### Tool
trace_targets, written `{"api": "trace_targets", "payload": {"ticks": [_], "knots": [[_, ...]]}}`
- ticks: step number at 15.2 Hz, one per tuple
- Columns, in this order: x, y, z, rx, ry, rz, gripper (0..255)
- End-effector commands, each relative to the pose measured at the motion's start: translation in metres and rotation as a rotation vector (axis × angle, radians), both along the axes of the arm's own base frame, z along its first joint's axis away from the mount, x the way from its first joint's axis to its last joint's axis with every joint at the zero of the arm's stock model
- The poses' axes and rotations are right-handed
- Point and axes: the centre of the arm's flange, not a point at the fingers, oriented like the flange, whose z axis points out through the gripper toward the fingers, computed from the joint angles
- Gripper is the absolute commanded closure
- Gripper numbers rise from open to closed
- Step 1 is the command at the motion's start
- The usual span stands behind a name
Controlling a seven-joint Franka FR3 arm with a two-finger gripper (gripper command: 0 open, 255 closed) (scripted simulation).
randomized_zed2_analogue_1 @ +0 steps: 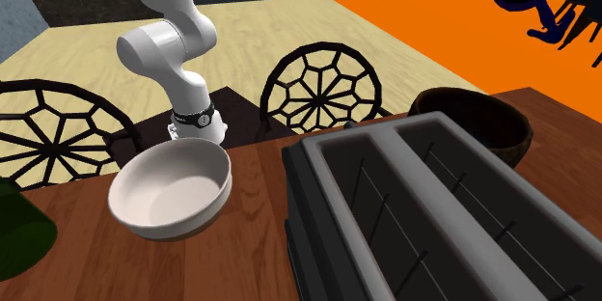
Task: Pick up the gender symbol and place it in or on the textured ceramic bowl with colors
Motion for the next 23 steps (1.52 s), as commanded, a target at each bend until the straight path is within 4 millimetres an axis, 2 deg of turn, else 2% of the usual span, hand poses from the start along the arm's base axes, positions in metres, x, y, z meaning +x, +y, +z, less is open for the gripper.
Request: {"api": "trace_targets", "payload": {"ticks": [1,22,23], "knots": [[0.001,0.001,-0.010,0.000,-0.001,-0.001,255],[0.001,0.001,-0.121,0.000,-0.001,-0.001,255],[0.001,0.001,-0.121,0.000,-0.001,-0.001,255]]}}
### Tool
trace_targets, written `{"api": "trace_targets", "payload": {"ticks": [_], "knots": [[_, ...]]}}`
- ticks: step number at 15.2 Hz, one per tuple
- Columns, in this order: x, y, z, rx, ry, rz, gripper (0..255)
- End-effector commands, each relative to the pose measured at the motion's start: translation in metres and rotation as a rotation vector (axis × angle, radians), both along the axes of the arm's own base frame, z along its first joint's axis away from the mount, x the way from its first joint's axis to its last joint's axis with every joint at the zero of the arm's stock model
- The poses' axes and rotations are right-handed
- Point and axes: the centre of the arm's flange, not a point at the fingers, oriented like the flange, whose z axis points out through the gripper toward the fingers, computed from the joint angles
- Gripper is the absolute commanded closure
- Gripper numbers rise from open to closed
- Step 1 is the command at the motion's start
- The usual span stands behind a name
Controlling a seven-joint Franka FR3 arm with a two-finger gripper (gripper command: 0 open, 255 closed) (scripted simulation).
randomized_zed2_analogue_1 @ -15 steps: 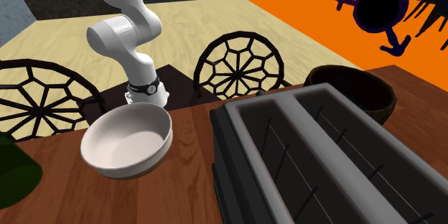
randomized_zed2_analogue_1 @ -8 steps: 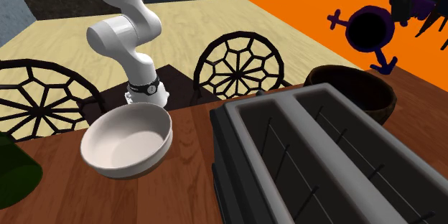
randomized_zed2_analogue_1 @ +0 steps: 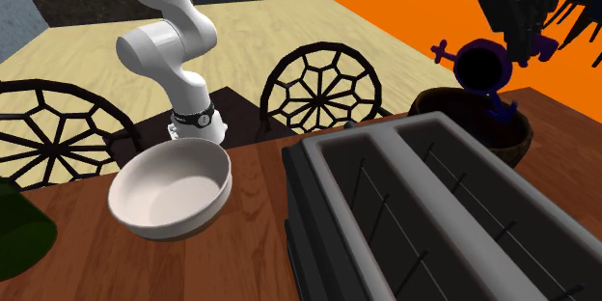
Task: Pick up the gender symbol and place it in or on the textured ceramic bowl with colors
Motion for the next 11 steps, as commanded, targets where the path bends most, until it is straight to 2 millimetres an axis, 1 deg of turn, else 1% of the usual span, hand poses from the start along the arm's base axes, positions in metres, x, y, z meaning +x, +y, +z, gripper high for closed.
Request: {"api": "trace_targets", "payload": {"ticks": [1,6,7,11], "knots": [[0.0007,0.0004,-0.0029,0.000,-0.001,0.000,255],[0.0007,0.0004,-0.0029,0.000,-0.001,0.000,255],[0.0007,0.0004,-0.0029,0.000,-0.001,0.000,0],[0.0007,0.0004,-0.0029,0.000,-0.001,0.000,0]]}}
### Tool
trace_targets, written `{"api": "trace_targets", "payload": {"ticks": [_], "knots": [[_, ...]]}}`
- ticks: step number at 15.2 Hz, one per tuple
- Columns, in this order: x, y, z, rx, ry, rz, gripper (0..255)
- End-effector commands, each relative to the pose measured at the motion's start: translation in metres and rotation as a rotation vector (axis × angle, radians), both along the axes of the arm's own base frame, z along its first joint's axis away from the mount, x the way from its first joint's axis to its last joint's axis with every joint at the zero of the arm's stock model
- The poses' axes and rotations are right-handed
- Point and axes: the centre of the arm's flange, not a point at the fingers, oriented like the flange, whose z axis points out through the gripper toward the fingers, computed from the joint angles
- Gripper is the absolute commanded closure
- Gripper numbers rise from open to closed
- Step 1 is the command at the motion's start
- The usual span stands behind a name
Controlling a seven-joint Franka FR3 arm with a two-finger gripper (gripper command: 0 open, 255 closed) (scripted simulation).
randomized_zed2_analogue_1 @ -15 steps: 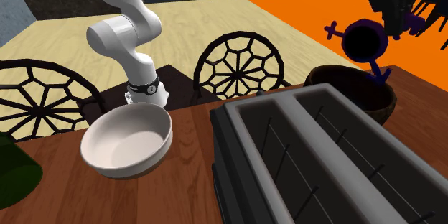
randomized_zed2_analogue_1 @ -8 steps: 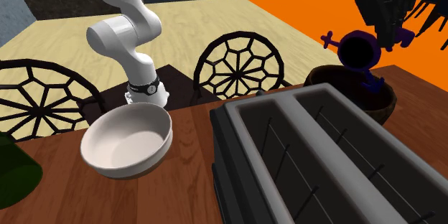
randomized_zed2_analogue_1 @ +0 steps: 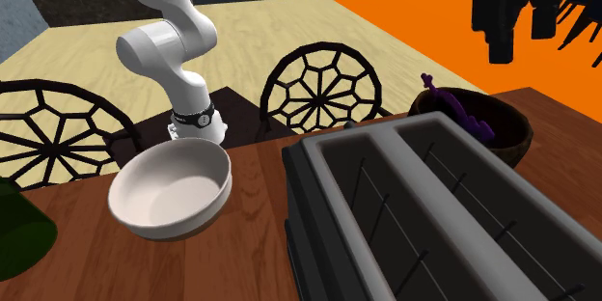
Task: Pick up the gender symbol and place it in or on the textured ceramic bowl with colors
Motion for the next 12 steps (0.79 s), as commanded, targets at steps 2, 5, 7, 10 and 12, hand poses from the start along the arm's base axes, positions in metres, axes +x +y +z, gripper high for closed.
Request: {"api": "trace_targets", "payload": {"ticks": [2,5,7,10,12], "knots": [[-0.005,0.000,0.012,0.000,0.000,0.000,0],[-0.020,-0.002,0.046,0.000,0.000,0.000,0],[-0.020,-0.002,0.046,0.000,0.000,0.000,0],[-0.020,-0.002,0.046,0.000,0.000,0.000,0],[-0.020,-0.002,0.046,0.000,0.000,0.000,0]]}}
